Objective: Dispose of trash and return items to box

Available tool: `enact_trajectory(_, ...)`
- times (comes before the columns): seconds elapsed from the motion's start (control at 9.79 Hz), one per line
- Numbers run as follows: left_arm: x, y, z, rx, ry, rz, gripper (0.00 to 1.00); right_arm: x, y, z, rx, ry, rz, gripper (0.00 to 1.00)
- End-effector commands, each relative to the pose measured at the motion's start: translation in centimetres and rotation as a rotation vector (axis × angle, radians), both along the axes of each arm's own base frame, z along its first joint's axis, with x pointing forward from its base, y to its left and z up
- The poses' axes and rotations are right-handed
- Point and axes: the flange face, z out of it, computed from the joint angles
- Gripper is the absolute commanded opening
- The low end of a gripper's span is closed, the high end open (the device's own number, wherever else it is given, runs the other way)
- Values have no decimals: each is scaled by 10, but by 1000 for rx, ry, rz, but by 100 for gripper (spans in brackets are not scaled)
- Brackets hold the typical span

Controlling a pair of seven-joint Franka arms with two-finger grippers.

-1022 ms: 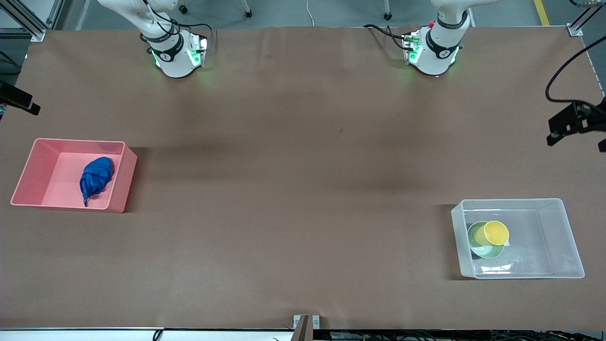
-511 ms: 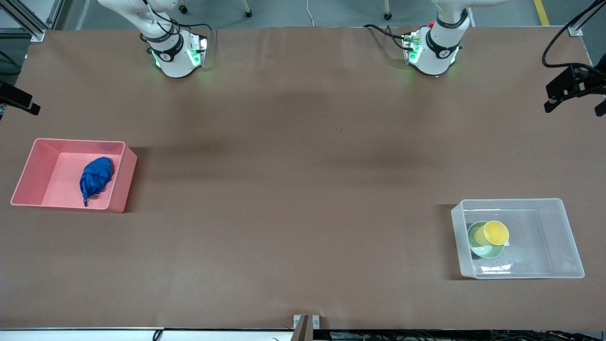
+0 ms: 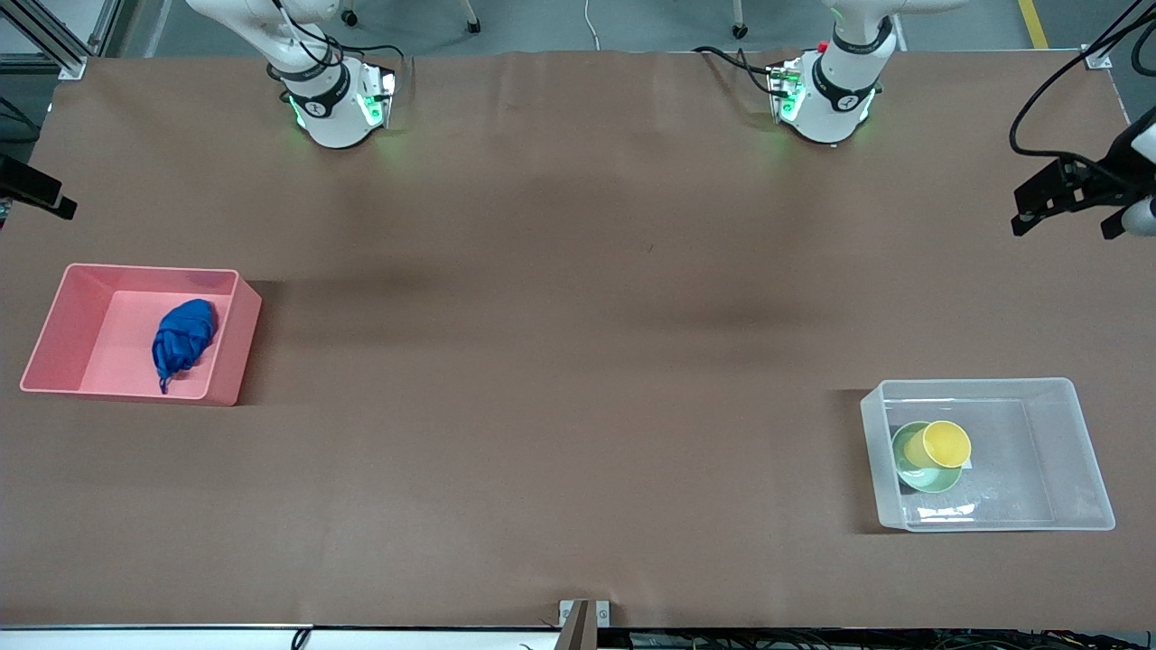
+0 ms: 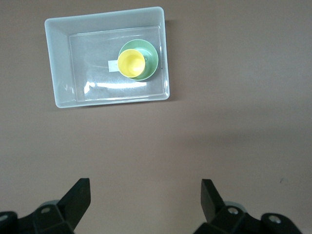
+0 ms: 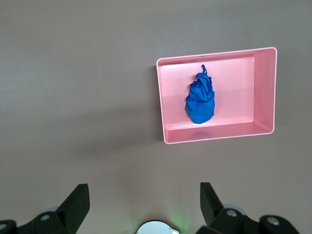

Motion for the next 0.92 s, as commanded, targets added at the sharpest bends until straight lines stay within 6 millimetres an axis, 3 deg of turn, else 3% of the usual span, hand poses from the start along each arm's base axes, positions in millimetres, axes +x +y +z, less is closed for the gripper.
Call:
enact_trajectory(0.0,14,-1,-18,-16,38,12,100,-8,0,2,-7,-1,7,100)
enact_trajectory(0.82,10,-6,-27,-67,65,34,100,-8,0,2,-7,-1,7,100)
